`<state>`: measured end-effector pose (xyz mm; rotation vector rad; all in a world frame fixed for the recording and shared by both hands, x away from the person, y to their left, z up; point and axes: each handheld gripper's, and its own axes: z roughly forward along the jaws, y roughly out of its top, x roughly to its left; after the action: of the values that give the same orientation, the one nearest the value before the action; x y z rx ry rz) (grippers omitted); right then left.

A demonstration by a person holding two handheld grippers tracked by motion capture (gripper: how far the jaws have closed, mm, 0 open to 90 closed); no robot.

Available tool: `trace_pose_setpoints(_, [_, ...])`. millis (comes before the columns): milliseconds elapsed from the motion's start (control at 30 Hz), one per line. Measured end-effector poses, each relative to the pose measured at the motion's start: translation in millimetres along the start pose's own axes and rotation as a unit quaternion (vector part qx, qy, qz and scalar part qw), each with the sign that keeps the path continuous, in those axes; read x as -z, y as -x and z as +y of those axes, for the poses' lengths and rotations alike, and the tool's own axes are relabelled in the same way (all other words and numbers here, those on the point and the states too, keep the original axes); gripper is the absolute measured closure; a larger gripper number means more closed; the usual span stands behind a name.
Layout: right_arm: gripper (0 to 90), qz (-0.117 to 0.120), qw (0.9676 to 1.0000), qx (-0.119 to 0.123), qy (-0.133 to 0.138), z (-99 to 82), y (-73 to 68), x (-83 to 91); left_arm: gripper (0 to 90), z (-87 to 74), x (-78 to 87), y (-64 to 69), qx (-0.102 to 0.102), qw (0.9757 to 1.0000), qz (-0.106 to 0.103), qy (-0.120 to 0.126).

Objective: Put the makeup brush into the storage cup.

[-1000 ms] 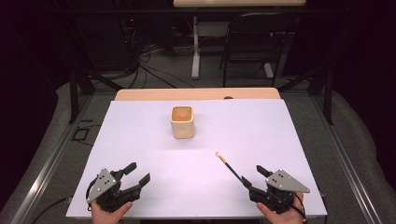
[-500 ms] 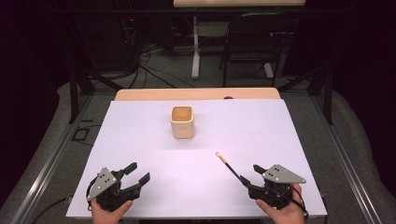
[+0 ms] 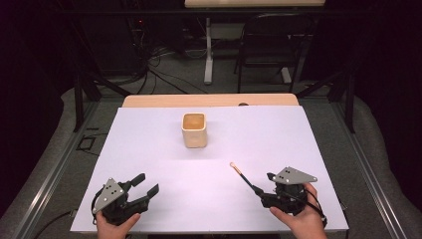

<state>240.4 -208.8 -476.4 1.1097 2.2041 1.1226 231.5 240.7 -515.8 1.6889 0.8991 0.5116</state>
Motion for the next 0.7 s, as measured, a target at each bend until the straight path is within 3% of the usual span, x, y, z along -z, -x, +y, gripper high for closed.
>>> trace_pose_setpoints(367, [38.4, 0.019, 0.999, 0.01, -0.039, 15.7, -0.3, -9.0, 36.4, 0.3, 0.2, -0.6, 0.002, 1.0, -0.005, 0.0])
trace_pose_setpoints(700, [38.7, 0.022, 0.9972, -0.005, -0.071, 30.6, 10.3, -9.9, 36.5, 0.1, 0.7, -1.0, 0.007, 1.0, -0.004, 0.0])
